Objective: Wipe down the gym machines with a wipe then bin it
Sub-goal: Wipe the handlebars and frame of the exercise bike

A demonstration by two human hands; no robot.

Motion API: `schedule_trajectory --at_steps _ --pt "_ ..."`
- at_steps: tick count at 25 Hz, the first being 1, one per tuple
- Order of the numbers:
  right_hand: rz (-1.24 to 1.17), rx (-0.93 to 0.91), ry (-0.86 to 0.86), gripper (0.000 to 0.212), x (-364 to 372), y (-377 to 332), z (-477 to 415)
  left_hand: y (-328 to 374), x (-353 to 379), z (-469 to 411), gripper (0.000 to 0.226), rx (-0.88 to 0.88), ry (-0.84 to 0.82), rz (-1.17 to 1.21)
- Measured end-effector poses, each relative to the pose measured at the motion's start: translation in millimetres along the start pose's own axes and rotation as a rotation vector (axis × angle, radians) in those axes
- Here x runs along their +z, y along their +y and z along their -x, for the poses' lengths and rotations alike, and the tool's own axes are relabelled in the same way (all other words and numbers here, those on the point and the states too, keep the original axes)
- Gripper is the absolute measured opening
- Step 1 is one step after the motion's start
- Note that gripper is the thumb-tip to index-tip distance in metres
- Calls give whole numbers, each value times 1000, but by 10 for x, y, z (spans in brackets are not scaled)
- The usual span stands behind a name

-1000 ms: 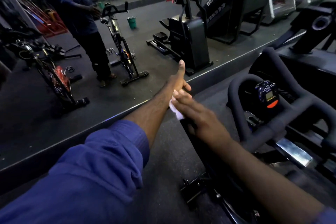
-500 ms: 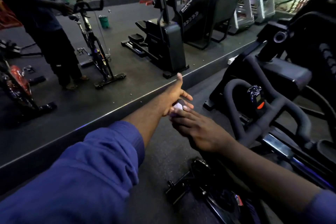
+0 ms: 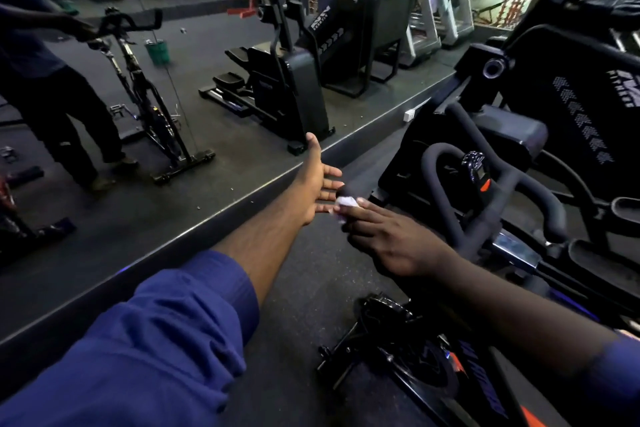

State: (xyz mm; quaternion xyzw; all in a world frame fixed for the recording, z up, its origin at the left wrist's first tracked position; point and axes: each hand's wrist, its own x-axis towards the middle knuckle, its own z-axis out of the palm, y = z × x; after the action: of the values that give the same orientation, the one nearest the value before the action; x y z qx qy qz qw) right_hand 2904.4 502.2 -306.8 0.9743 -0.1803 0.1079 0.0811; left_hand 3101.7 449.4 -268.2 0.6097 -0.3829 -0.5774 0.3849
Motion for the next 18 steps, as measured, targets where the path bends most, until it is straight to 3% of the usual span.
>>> schedule_trajectory --at_steps 2,3,4,6,9,11,15,18 --pt "-213 -38 47 59 -118 15 212 -37 -29 50 98 15 41 9" --pt "-316 18 116 50 -220 19 199 -39 -22 80 96 19 59 34" --pt "-396 114 227 37 -302 24 106 -25 13 103 95 24 68 45" --pt "-539 412 454 32 -274 98 -172 32 125 171 88 56 72 27" --pt "-746 820 377 29 -4 168 -265 95 317 196 69 92 102 -131" --pt "-735 844 278 33 138 121 46 36 426 124 66 67 119 -309" --pt "-662 681 178 42 -52 263 664 16 636 67 67 -21 248 -507" --pt "-833 767 363 47 -69 487 351 159 709 190 71 -126 271 -698"
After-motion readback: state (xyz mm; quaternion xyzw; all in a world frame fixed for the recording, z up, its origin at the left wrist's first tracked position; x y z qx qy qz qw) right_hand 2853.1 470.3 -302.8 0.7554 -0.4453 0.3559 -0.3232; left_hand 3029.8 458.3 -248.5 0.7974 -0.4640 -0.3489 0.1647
